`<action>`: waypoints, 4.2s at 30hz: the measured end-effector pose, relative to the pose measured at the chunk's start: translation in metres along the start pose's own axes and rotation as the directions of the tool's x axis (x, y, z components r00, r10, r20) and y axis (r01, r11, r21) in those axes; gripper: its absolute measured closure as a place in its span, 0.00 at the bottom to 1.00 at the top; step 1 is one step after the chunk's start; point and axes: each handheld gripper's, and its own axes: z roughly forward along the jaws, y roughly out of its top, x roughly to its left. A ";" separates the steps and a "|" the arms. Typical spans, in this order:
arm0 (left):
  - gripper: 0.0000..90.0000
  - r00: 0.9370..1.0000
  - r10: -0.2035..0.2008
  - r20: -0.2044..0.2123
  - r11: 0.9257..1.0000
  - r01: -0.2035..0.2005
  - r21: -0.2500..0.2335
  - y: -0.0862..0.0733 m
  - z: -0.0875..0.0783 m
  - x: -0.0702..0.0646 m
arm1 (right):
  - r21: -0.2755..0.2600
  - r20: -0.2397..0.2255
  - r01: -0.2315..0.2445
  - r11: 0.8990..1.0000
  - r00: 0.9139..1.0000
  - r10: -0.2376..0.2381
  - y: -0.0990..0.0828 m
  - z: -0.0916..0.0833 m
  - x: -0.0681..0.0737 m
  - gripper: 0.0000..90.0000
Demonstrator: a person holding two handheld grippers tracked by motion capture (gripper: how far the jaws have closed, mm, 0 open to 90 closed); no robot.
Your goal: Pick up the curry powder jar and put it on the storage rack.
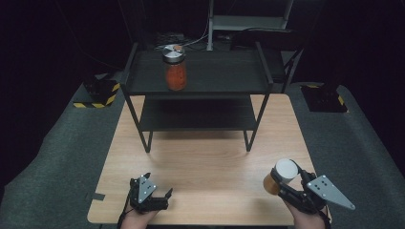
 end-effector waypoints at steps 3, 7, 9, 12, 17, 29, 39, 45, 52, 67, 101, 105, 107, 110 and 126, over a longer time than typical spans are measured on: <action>0.01 1.000 -0.003 0.001 1.000 0.003 0.000 0.000 0.000 0.000 | 0.000 -0.015 0.004 1.000 1.000 -0.004 0.006 0.005 0.003 0.37; 0.01 1.000 -0.010 0.003 1.000 0.010 -0.001 -0.001 -0.001 0.001 | -0.011 -0.037 0.012 1.000 0.999 -0.012 0.014 0.010 0.006 0.37; 0.01 1.000 -0.015 0.003 1.000 0.015 -0.001 -0.001 -0.001 0.001 | -0.015 -0.045 0.018 1.000 0.999 -0.019 0.019 0.013 0.008 0.37; 0.01 1.000 -0.020 0.006 1.000 0.020 -0.004 -0.001 -0.001 0.002 | -0.021 -0.057 0.024 0.999 0.998 -0.025 0.024 0.019 0.010 0.37; 0.01 1.000 -0.020 0.006 1.000 0.020 -0.004 -0.001 -0.001 0.002 | -0.024 -0.076 0.028 0.999 0.997 -0.030 0.031 0.029 0.016 0.37; 0.00 1.000 -0.025 0.010 1.000 0.025 -0.012 -0.003 -0.002 0.003 | -0.030 -0.120 0.032 0.999 0.992 -0.035 0.047 0.053 0.033 0.37; 0.01 0.999 -0.034 0.018 0.999 0.034 -0.016 -0.004 -0.002 0.005 | -0.054 -0.128 0.038 0.998 0.991 -0.045 0.060 0.075 0.043 0.37; 0.01 0.999 -0.028 0.019 0.999 0.029 -0.015 -0.003 -0.002 0.005 | -0.062 -0.130 0.046 0.997 0.990 -0.054 0.070 0.084 0.047 0.37; 0.01 0.999 -0.033 0.020 0.999 0.033 -0.018 -0.004 -0.002 0.005 | -0.083 -0.134 0.032 0.996 0.990 -0.043 0.079 0.093 0.048 0.37; 0.00 0.999 -0.037 0.025 0.999 0.038 -0.020 -0.004 -0.002 0.007 | -0.107 -0.128 0.033 0.994 0.991 -0.047 0.103 0.106 0.052 0.37; 0.01 0.998 -0.057 0.041 0.998 0.058 -0.028 -0.007 -0.003 0.011 | -0.182 -0.074 0.029 0.983 0.996 -0.043 0.158 0.126 0.061 0.37; 0.01 0.997 -0.057 0.042 0.998 0.058 -0.027 -0.006 -0.003 0.011 | -0.192 -0.065 0.045 0.980 0.996 -0.058 0.167 0.129 0.062 0.37; 0.01 0.998 -0.057 0.042 0.998 0.058 -0.027 -0.006 -0.003 0.011 | -0.197 -0.060 0.048 0.979 0.996 -0.061 0.171 0.130 0.063 0.37; 0.00 0.997 -0.060 0.044 0.998 0.061 -0.029 -0.007 -0.003 0.011 | -0.206 -0.055 0.040 0.978 0.997 -0.052 0.177 0.132 0.064 0.37; 0.01 0.997 -0.065 0.052 0.997 0.067 -0.032 -0.007 -0.003 0.013 | -0.236 -0.029 0.027 0.971 0.999 -0.034 0.205 0.144 0.071 0.37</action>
